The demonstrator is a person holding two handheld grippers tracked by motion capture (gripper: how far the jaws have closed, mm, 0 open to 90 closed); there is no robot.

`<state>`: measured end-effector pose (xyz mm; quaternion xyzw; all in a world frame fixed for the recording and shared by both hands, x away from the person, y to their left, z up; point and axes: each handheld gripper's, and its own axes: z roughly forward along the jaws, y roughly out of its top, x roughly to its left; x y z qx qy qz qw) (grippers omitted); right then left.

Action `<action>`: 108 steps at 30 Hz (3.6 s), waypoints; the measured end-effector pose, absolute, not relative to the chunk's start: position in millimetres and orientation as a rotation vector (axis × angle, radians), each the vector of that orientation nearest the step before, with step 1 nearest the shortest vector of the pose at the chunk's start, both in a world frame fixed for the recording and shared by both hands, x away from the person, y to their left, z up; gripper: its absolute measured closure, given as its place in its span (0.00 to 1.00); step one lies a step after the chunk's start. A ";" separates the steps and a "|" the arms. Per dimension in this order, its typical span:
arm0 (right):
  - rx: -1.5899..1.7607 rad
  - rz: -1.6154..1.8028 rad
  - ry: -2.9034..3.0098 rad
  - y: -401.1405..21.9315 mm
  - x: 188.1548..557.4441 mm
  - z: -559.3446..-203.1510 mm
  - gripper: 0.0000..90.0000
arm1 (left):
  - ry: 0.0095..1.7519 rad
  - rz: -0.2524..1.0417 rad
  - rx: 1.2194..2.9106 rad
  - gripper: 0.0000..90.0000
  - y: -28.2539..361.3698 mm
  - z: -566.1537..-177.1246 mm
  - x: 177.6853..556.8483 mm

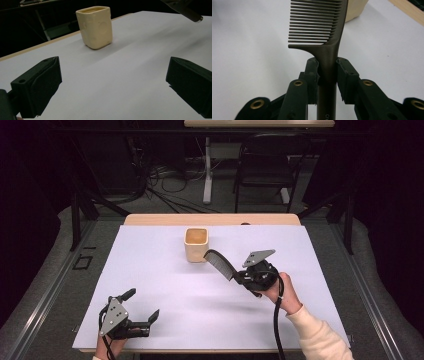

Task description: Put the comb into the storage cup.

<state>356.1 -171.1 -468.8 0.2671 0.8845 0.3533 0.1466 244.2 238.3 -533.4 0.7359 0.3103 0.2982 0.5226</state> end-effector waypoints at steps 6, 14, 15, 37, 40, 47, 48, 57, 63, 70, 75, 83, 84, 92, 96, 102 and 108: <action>0.778 1.048 2.513 -171.6 357.9 -468.9 0.79 | 0.747 0.715 1.758 0.00 238.6 -533.5 244.0; 0.774 1.081 2.481 -169.4 360.5 -467.9 0.79 | 0.747 0.714 1.760 0.00 238.6 -533.6 244.0; 0.779 1.084 2.480 -168.9 360.8 -467.6 0.79 | 0.750 0.715 1.757 0.00 238.5 -533.6 244.0; 0.789 1.166 2.409 -156.2 378.8 -461.2 0.79 | 0.757 0.716 1.754 0.00 239.8 -533.6 244.3; 0.792 1.172 2.407 -154.5 380.1 -462.0 0.79 | 0.755 0.716 1.755 0.00 239.8 -533.5 244.1; 0.801 1.198 2.391 -153.0 383.9 -460.2 0.79 | 0.757 0.718 1.754 0.00 239.6 -533.5 244.2; 0.808 1.202 2.390 -152.8 384.4 -459.9 0.79 | 0.758 0.718 1.754 0.00 239.7 -533.5 244.3; 0.837 1.240 2.359 -151.6 391.2 -456.5 0.79 | 0.760 0.723 1.750 0.00 240.1 -533.4 244.1; 0.856 1.254 2.350 -150.9 396.4 -455.4 0.79 | 0.761 0.724 1.748 0.00 240.1 -533.4 244.2; 0.851 1.267 2.341 -148.1 402.1 -451.3 0.79 | 0.760 0.724 1.747 0.00 240.1 -533.4 244.2; 0.857 1.277 2.342 -144.2 406.0 -449.5 0.79 | 0.762 0.725 1.746 0.00 240.5 -533.4 244.2; 0.855 1.294 2.326 -138.4 411.7 -446.1 0.79 | 0.762 0.725 1.746 0.00 240.6 -533.4 244.3; 0.858 1.296 2.326 -137.5 412.5 -445.5 0.79 | 0.762 0.726 1.746 0.00 240.6 -533.4 244.3; 0.850 1.305 2.316 -130.8 419.1 -440.3 0.79 | 0.761 0.725 1.744 0.00 240.7 -533.4 244.3; 0.853 1.306 2.310 -127.8 422.9 -438.7 0.79 | 0.761 0.725 1.744 0.00 240.6 -533.4 244.2; 0.854 1.310 2.308 -124.1 428.0 -436.3 0.79 | 0.765 0.726 1.744 0.00 240.8 -533.3 244.3; 0.851 1.324 2.300 -121.5 433.0 -435.3 0.79 | 0.764 0.726 1.743 0.00 240.8 -533.2 244.3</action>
